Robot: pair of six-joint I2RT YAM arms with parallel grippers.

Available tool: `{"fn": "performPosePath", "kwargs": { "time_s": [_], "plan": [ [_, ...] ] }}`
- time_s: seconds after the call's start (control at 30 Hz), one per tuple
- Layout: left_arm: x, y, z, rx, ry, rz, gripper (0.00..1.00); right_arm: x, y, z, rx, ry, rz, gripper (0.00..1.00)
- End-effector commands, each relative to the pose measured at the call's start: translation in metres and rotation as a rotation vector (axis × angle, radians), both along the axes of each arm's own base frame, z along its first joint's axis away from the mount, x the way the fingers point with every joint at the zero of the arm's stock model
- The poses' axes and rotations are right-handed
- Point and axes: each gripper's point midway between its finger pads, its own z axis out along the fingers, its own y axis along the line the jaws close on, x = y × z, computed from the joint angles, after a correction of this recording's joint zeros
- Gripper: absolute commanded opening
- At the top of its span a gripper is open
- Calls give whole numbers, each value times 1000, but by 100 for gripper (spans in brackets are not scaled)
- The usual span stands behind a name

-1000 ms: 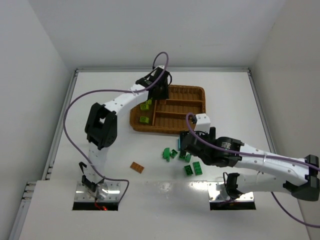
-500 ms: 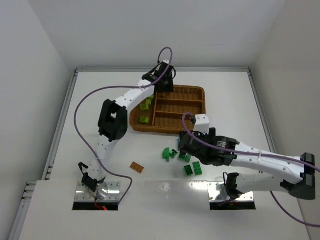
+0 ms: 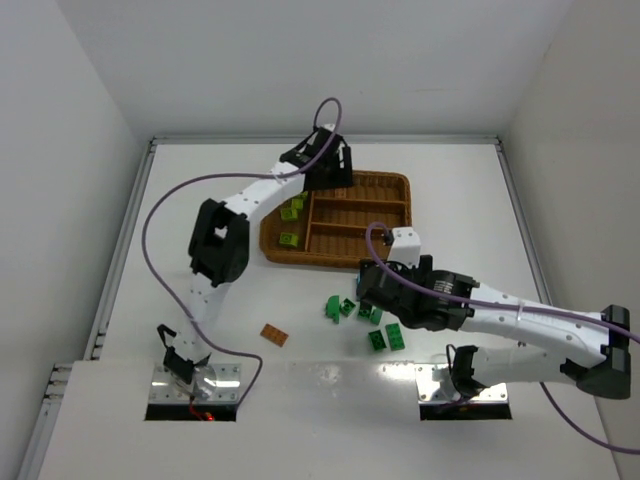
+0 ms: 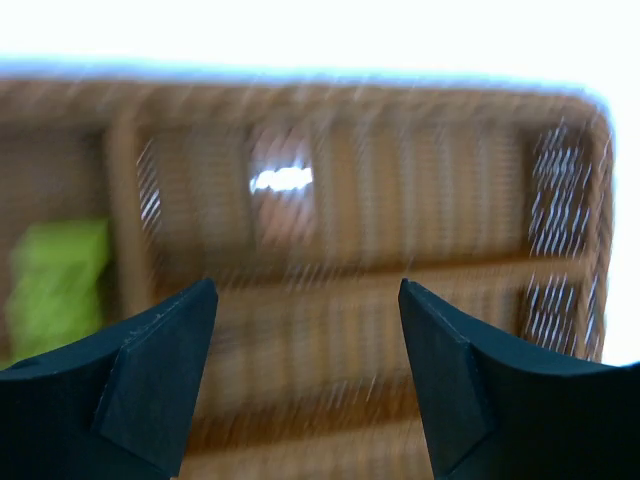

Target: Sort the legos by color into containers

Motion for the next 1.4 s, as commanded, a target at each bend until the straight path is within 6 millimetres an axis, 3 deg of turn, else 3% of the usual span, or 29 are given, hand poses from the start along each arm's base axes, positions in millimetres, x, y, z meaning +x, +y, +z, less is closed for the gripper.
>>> {"fn": "performPosePath", "kwargs": {
  "time_s": [0.0,0.07,0.1,0.13,0.17,0.2,0.27,0.3,0.37,0.4,0.5,0.6,0.8,0.97,1.2,1.37],
  "plan": [
    [-38,26,83,-20,-104,11,79,4,1,12,42,-24,-33,96],
    [-75,35,84,6,-85,27,79,5,3,12,51,-27,-33,96],
    [-110,53,79,18,-57,34,79,5,2,14,59,-30,-33,96],
    [-129,62,74,21,-39,50,79,6,2,15,56,-38,-37,96],
    [-168,71,33,41,62,66,79,5,0,12,46,-34,-37,96],
    [-190,82,45,2,51,90,79,5,0,12,46,-34,-37,96],
    [-234,95,17,-50,168,218,79,5,4,10,55,-32,-20,96],
    [-262,111,-15,-26,244,263,79,5,5,8,55,-32,-20,96],
    [-292,110,-21,-131,297,361,79,5,8,8,64,-28,-7,96],
    [-311,122,-40,-106,346,396,79,5,9,5,50,-23,-7,96],
    [-347,137,-55,-98,420,533,79,5,13,3,36,-11,4,96],
    [-364,139,-61,-114,430,580,80,2,15,2,39,-3,18,96],
    [-372,135,-68,-111,437,602,80,2,15,4,49,-7,18,96],
    [-387,142,-90,-102,504,676,79,1,15,6,61,-3,22,97],
    [-382,148,-101,-86,489,714,79,-1,15,2,55,8,27,97],
    [-379,143,-110,-66,492,710,69,-3,11,-2,47,12,27,97]
  ]
}}
